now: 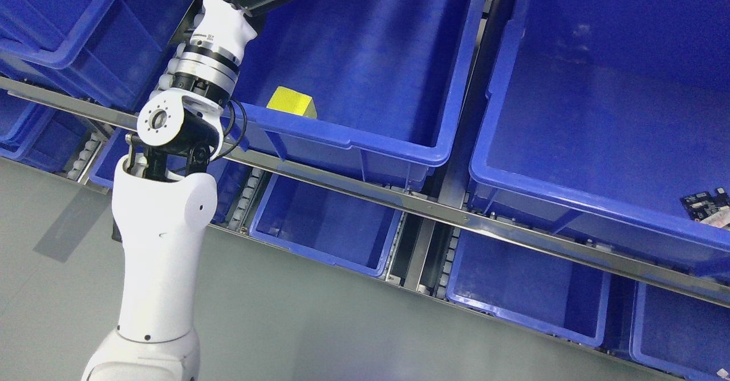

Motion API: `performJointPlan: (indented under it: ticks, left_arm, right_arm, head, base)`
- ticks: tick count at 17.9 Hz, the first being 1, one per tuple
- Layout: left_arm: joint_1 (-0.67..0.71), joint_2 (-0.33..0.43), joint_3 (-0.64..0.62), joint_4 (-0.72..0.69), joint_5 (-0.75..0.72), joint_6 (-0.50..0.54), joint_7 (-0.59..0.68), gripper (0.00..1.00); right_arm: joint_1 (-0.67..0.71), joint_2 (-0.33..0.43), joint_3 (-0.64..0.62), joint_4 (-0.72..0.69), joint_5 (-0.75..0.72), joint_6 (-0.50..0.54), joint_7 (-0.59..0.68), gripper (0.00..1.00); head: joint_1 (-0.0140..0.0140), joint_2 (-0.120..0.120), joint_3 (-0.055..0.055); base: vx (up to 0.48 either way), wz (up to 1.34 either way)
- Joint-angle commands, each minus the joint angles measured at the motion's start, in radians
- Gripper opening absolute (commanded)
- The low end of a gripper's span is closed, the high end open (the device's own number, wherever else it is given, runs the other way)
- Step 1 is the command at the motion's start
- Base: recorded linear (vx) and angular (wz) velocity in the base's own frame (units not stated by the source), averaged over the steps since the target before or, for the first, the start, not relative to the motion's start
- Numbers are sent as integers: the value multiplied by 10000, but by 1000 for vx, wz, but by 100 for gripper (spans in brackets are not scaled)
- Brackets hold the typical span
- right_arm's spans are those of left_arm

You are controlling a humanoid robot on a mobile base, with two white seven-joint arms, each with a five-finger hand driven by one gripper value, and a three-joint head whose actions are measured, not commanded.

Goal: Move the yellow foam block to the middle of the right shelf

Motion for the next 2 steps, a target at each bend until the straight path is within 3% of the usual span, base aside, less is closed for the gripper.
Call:
performJointPlan:
  ticks: [1, 2]
  left_arm:
    - [70, 141, 348, -506, 21, 173, 14, 100]
    - [70, 141, 348, -506, 21, 173, 14, 100]
  right_arm:
    - [15, -175, 1, -175, 31, 8, 8, 100]
    - [15, -175, 1, -175, 31, 8, 8, 100]
  head:
    - [0, 0, 0]
    - [0, 0, 0]
  base:
    - [0, 0]
    - [0, 0]
